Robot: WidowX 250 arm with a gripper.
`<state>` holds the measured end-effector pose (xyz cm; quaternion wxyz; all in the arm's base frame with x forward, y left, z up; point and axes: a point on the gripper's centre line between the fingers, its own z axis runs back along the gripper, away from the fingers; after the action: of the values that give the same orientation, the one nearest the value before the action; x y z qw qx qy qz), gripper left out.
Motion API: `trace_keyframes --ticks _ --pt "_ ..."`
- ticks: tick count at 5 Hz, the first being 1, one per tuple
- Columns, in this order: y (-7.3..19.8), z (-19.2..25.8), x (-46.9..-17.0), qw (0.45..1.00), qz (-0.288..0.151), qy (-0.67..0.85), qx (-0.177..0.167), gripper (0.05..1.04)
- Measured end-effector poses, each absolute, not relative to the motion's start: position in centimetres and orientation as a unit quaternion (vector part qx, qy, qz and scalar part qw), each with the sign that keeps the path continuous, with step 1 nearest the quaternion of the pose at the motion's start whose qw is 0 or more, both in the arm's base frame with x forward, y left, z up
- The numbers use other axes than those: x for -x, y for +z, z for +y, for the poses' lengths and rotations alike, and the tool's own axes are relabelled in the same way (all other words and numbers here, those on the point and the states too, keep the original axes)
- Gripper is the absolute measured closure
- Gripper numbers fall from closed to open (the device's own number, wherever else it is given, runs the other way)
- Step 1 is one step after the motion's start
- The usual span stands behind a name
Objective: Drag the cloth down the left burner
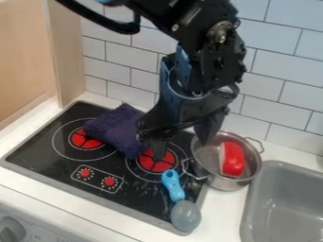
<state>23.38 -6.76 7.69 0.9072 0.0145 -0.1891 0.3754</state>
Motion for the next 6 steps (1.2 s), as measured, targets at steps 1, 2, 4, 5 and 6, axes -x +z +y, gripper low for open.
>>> trace_keyframes --ticks 1,2,4,5,6 --pt "6.7 -6.2 -22.4 0.91 -0.172 0.375 -0.034 0.084" --pt "7.0 -4.6 -23.4 0.913 -0.149 0.376 -0.056 0.084" --pt "7.7 -2.1 -25.1 0.904 -0.147 0.397 -0.062 0.084" --pt "7.8 -0.4 -26.7 0.899 -0.147 0.409 -0.05 0.084" --pt "7.2 1.2 -27.9 0.899 -0.133 0.414 -0.05 0.084"
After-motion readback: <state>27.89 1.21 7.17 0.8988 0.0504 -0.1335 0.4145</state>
